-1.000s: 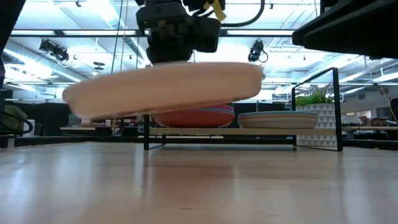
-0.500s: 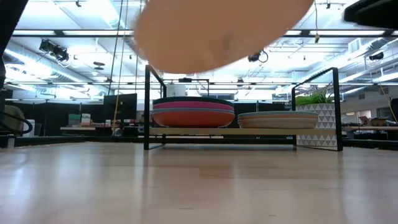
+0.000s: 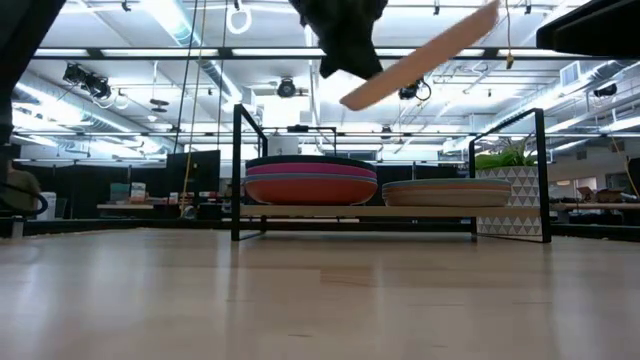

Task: Place and stack plates onto a shelf
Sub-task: Stack the light orange plate on top of the light blue plate on the shelf

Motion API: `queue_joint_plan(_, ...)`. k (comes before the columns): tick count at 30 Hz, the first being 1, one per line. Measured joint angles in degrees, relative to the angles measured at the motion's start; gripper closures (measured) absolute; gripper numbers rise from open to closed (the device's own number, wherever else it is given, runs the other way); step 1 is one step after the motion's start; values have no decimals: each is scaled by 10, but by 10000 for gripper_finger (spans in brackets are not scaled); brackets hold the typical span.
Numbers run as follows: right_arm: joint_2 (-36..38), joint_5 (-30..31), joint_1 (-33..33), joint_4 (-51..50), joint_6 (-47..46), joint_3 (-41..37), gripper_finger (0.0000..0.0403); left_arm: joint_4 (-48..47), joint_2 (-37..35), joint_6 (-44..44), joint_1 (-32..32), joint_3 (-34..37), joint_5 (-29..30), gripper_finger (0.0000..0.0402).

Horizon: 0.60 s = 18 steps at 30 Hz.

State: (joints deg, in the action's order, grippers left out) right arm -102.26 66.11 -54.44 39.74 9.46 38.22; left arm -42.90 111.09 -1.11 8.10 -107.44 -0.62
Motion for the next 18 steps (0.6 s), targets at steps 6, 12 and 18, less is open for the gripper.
queue_joint_plan(6, 0, -2, 1, -5, -14, 0, 318, 75, 13, -13, 69, 0, 0, 387)
queue_joint_plan(12, 0, -8, 6, -9, -19, 0, 318, 115, 27, -13, 90, 0, -11, 387)
queue_joint_plan(18, 0, -25, 15, -9, -19, 0, 318, 135, 36, -16, 105, -7, -10, 387)
